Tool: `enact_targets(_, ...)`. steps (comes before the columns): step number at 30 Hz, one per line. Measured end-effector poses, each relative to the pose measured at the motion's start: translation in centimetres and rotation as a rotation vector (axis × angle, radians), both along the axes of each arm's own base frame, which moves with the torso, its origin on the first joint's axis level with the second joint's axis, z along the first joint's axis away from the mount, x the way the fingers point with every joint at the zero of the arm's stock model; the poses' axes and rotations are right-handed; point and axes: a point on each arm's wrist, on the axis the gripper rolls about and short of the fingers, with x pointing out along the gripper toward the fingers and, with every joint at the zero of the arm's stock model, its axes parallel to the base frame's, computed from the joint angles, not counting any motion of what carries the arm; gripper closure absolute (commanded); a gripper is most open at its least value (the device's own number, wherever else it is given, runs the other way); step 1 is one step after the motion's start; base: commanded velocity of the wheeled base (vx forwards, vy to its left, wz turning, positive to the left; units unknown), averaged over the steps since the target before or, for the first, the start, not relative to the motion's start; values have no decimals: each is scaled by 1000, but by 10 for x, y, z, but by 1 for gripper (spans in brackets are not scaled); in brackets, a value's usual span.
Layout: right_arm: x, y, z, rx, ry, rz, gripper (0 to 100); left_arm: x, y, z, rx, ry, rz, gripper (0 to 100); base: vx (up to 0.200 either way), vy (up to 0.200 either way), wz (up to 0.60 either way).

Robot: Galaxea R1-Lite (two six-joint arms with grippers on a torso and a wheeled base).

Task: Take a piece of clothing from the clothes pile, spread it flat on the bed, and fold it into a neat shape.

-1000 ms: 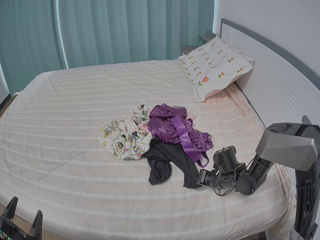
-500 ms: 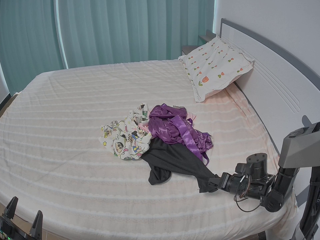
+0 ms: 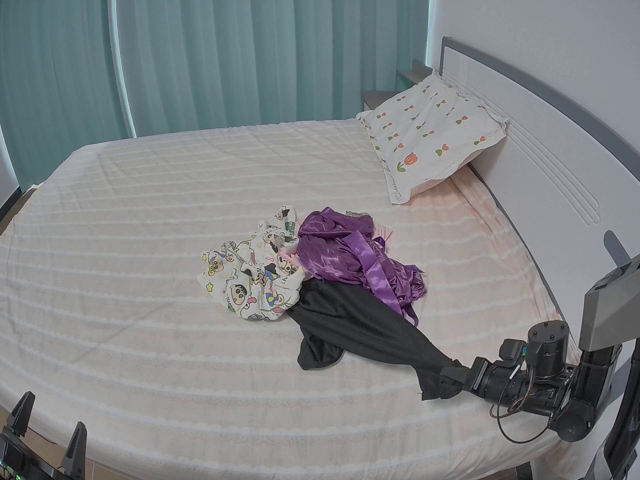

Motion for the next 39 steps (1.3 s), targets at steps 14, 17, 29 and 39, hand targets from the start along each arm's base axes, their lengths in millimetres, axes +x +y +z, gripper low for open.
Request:
enact_targets(14,10,1,15,86,-53,-34,100,-1,-2,36,5,-77,-107,0,0,0,0)
enact_targets(17,13,3,14,103,-43,-42,100,5,-3,44,14,-22,-167,0,0,0,0)
enact_targets(29,16,4,10,120,-18,-60,100,39,-7,38,-8,270,-312,0,0,0,0)
enact_targets(39,15,4,9,119,-12,-65,100,95,-15,45,-33,448,-390,0,0,0,0)
